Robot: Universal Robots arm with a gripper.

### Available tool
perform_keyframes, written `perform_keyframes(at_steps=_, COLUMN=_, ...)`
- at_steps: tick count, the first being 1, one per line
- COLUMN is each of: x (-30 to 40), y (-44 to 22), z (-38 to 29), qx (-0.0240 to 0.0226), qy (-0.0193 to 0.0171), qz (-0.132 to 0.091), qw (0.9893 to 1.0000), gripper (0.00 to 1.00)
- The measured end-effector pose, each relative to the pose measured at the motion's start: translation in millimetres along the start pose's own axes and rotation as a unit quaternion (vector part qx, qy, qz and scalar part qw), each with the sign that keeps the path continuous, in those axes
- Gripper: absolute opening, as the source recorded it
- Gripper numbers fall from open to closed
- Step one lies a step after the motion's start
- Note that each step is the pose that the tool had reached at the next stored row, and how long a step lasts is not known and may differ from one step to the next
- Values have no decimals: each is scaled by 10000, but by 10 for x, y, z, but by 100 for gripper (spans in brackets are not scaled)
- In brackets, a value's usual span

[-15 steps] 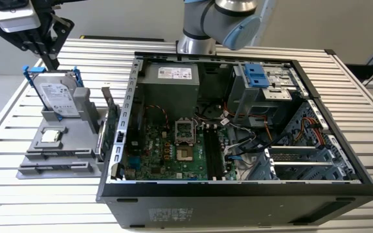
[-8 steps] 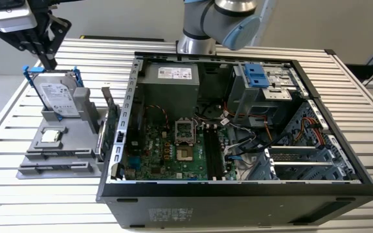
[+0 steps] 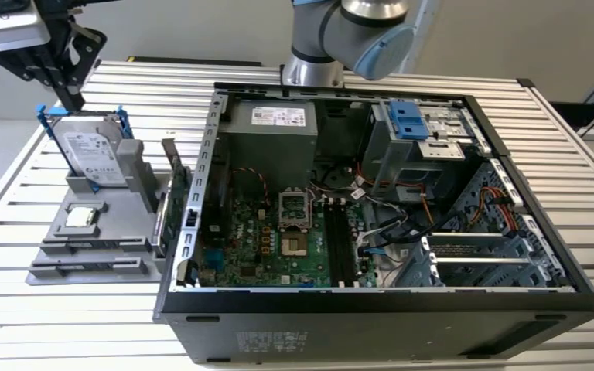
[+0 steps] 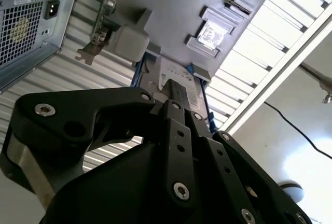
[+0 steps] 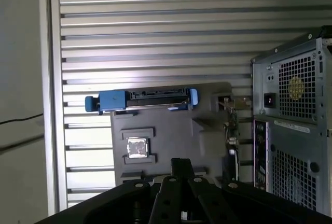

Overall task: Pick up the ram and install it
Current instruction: 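Reach for the ram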

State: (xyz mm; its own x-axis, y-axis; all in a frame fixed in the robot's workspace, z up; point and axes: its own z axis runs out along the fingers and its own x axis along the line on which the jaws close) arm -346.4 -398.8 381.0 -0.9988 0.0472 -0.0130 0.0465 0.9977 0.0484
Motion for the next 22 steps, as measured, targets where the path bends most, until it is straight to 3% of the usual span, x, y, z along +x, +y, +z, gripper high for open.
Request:
perform_keyframes(at_steps=7, x=57, y=-3, z=0, qx=0, qy=2, qz=-40, qw=10000, gripper=0)
perform_keyframes(at_steps=22, x=59, y=-26, z=0, qx=-2, qy=8, qz=-152, qw=9999, gripper=0)
